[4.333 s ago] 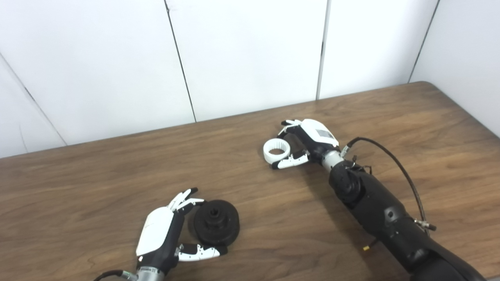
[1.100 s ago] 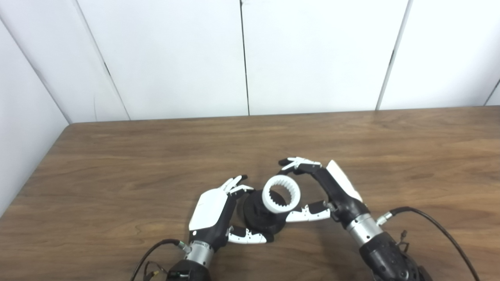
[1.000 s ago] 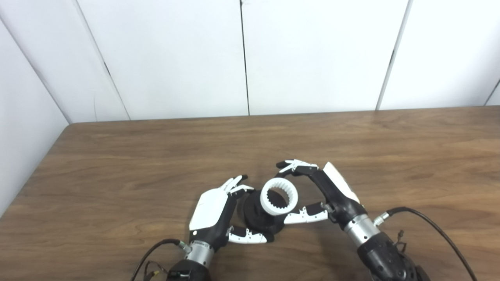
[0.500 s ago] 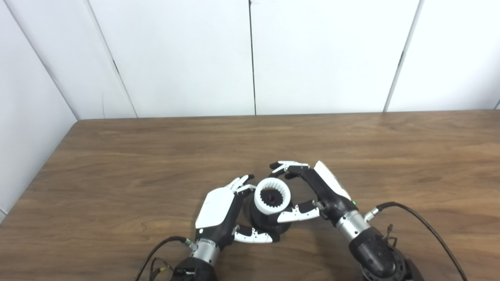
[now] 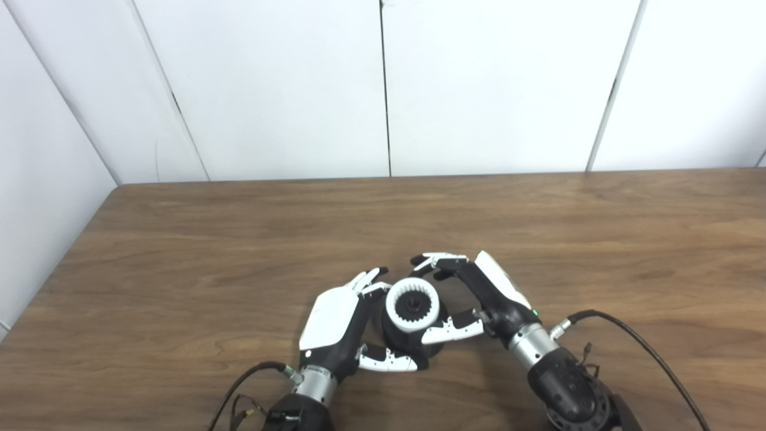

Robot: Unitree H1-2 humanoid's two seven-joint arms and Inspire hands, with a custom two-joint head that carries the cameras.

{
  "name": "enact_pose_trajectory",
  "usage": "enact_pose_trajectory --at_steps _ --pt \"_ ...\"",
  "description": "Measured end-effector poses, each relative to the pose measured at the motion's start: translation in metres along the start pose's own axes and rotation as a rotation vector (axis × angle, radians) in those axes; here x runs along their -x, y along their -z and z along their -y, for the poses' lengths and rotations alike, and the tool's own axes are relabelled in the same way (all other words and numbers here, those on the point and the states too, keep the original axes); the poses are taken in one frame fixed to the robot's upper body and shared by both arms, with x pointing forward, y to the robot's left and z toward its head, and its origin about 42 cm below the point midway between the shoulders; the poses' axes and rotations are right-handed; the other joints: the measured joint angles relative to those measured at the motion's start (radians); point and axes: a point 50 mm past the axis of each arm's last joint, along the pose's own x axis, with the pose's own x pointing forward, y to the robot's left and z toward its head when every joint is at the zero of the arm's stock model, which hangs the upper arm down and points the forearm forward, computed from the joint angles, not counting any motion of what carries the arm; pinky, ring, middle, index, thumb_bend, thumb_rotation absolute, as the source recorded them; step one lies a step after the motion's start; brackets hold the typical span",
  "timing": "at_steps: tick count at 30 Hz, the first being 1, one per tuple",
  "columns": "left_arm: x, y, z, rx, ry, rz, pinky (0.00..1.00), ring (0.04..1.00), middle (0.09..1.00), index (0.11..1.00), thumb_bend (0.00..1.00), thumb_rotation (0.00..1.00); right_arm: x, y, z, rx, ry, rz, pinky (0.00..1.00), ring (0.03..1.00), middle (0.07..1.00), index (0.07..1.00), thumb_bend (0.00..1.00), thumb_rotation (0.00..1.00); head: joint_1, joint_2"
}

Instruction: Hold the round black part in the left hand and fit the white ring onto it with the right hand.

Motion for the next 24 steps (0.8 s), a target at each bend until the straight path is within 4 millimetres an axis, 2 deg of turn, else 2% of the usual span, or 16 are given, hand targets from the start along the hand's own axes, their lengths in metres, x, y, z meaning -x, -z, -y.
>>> enact_pose_trajectory --at_steps 15,21,22,23,24 --pt "0.0 0.0 0.0 -0.002 0.001 0.001 0.88 0.935 0.937 0.651 0.9 0.34 0.003 0.005 0.002 0.023 0.004 0.007 0.76 0.853 0.806 0.48 0.52 0.15 -0.009 0.008" --pt "0.0 -0.001 0.0 0.001 0.008 0.002 0.89 0.938 0.938 0.651 0.9 0.35 0.005 0.007 0.007 0.052 -0.01 -0.003 0.72 0.85 0.858 0.496 0.52 0.16 -0.009 0.009" --pt "0.0 -0.002 0.0 0.001 0.01 0.004 0.88 0.936 0.937 0.65 0.9 0.35 0.006 0.007 0.009 0.065 -0.019 -0.006 0.72 0.853 0.867 0.59 0.68 0.25 -0.009 0.009" --pt "0.0 -0.002 0.0 0.001 0.011 0.006 0.88 0.937 0.938 0.651 0.9 0.35 0.006 0.006 0.01 0.075 -0.032 -0.014 0.73 0.866 0.885 0.677 0.79 0.33 -0.012 0.009" --pt "0.0 -0.002 0.001 0.001 0.011 0.007 0.89 0.937 0.939 0.652 0.9 0.35 0.007 0.006 0.011 0.085 -0.043 -0.022 0.73 0.873 0.895 0.716 0.83 0.36 -0.012 0.009"
